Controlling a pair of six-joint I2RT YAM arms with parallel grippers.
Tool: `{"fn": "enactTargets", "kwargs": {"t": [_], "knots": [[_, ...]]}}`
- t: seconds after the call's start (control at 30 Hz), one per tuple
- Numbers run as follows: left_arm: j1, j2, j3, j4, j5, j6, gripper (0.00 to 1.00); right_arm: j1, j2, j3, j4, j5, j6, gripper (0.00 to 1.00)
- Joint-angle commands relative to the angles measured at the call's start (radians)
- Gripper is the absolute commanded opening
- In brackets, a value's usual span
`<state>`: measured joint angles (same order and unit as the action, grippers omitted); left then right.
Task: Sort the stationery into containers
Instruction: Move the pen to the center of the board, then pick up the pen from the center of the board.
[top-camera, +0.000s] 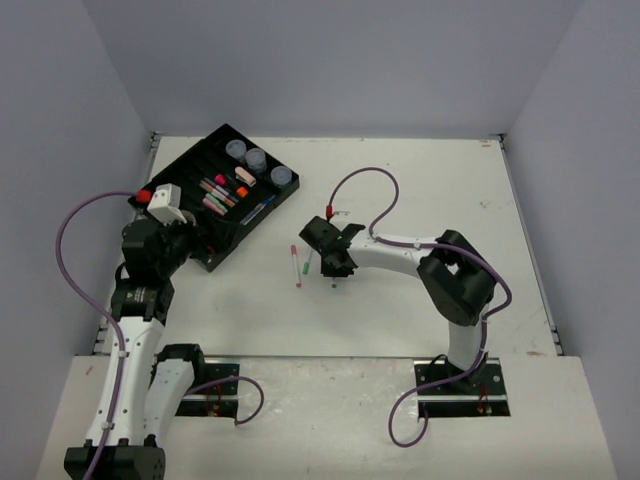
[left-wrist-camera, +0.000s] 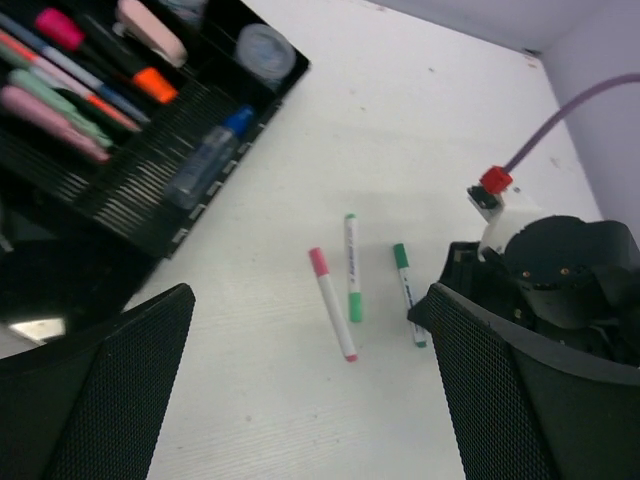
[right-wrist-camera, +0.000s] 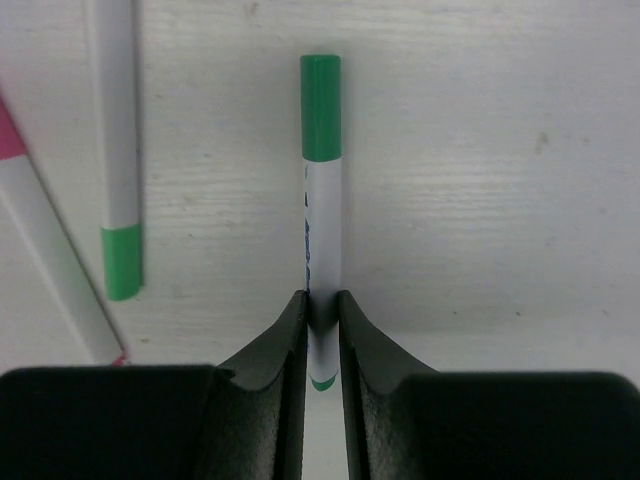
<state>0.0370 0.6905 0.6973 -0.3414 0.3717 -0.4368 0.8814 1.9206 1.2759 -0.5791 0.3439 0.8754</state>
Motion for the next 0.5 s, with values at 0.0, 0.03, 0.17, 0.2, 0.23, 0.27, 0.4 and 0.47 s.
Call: {"fn": "enactTargets", "kwargs": {"t": [0.0,0.03,0.17,0.2,0.23,0.27,0.4,0.47], "knots": [[-0.034,0.047,-0.140,0.414,0.350,-0.247,1.00,0.020,-0.181,-0.032,-0.025,0.095,-0.016,0.00],[-0.065,0.057,-0.162,0.485,0.365,-0.284,1.00,0.031,-0.214,-0.041,-0.005,0.085,-0.038,0.00],[-0.277,0.151,-0.200,0.746,0.356,-0.397,1.00,0.075,-0.420,-0.180,0.209,-0.075,-0.181,0.00],[-0.320,0.166,-0.203,0.796,0.347,-0.430,1.00,0.081,-0.491,-0.237,0.294,-0.129,-0.213,0.00],[-0.351,0.172,-0.210,0.835,0.326,-0.453,1.00,0.083,-0.562,-0.278,0.375,-0.181,-0.235,0.00],[-0.381,0.169,-0.219,0.876,0.303,-0.474,1.00,0.083,-0.635,-0.328,0.451,-0.205,-0.253,0.00],[-0.461,0.165,-0.222,0.955,0.240,-0.499,1.00,0.084,-0.837,-0.497,0.645,-0.308,-0.300,0.00],[-0.490,0.180,-0.224,1.005,0.225,-0.506,0.99,0.085,-0.911,-0.543,0.749,-0.416,-0.334,0.00]]}}
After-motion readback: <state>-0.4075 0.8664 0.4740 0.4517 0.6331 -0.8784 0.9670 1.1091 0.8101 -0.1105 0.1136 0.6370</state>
